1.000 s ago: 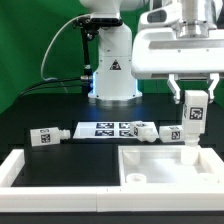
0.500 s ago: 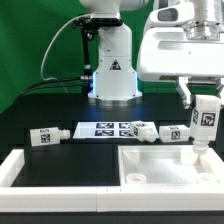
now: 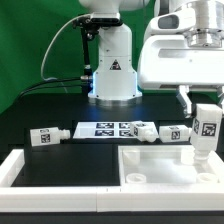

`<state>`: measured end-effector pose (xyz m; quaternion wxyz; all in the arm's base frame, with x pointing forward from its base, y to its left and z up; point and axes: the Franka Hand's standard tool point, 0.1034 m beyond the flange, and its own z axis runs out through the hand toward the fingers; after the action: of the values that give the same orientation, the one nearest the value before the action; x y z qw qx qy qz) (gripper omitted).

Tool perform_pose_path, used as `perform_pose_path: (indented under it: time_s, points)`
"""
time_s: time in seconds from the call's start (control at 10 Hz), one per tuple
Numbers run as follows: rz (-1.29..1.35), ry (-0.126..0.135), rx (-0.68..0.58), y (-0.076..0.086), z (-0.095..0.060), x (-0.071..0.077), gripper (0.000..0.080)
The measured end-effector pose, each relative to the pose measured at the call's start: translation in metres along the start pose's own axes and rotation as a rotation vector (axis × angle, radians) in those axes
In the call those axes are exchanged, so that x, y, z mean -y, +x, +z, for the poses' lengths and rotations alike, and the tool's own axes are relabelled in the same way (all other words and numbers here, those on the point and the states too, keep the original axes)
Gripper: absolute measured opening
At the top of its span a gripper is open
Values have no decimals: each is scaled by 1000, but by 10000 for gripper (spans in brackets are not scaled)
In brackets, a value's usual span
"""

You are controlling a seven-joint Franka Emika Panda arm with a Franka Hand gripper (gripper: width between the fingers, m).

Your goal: Assemble one leg

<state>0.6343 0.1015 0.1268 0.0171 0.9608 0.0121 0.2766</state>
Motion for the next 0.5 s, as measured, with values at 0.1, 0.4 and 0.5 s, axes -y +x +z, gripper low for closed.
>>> perform_pose_path:
  time_s: [0.1, 0.4, 0.5]
  points:
    - [3, 5, 7, -6, 4, 9, 287]
    - [-15, 3, 26, -18, 12, 16, 287]
    - [-21, 2, 32, -22, 16, 19, 287]
